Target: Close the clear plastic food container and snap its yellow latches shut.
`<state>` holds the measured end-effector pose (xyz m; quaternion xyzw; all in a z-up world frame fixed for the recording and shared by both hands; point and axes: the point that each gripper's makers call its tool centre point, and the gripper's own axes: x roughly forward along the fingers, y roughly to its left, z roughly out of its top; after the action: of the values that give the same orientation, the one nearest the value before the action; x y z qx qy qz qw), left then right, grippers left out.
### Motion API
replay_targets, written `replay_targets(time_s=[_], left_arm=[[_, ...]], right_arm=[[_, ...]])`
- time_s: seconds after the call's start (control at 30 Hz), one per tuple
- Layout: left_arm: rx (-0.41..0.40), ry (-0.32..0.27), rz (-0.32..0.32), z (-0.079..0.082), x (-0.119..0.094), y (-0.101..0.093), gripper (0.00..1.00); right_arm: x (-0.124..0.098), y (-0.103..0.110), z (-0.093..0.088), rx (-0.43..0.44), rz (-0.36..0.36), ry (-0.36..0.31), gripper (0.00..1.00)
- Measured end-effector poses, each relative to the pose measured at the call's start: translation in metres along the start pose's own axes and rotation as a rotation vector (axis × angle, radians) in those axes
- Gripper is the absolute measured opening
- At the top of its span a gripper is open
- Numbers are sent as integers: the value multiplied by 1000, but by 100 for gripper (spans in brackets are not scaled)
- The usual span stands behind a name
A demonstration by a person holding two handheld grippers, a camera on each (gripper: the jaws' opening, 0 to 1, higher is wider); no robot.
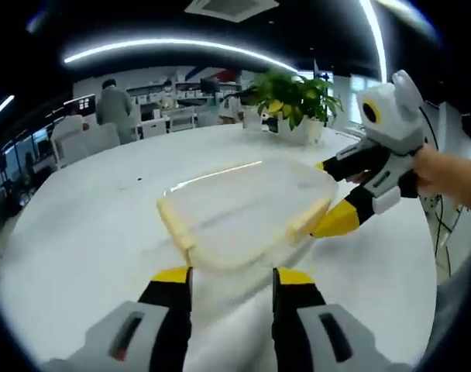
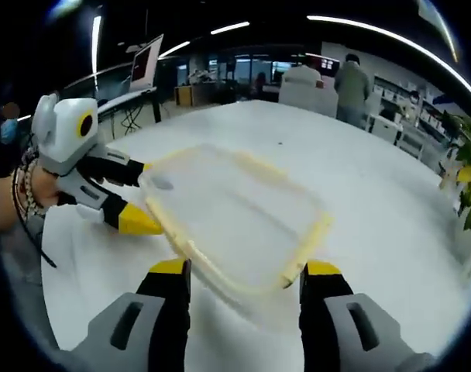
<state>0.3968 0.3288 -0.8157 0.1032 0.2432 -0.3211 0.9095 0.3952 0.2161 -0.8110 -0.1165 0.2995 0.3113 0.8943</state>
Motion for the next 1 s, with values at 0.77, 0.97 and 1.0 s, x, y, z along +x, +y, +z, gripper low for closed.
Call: replay_targets(time_s=[0.77, 0.97, 1.0], left_arm=[[12, 55, 67, 10, 28, 84, 36], [15, 54, 66, 13, 31, 87, 36], [7, 56, 67, 13, 31, 87, 36]], right_arm=[[72, -6, 41, -32, 28, -8, 47], [74, -10, 42, -55, 27, 6, 46], [73, -11, 42, -64, 24, 7, 44]])
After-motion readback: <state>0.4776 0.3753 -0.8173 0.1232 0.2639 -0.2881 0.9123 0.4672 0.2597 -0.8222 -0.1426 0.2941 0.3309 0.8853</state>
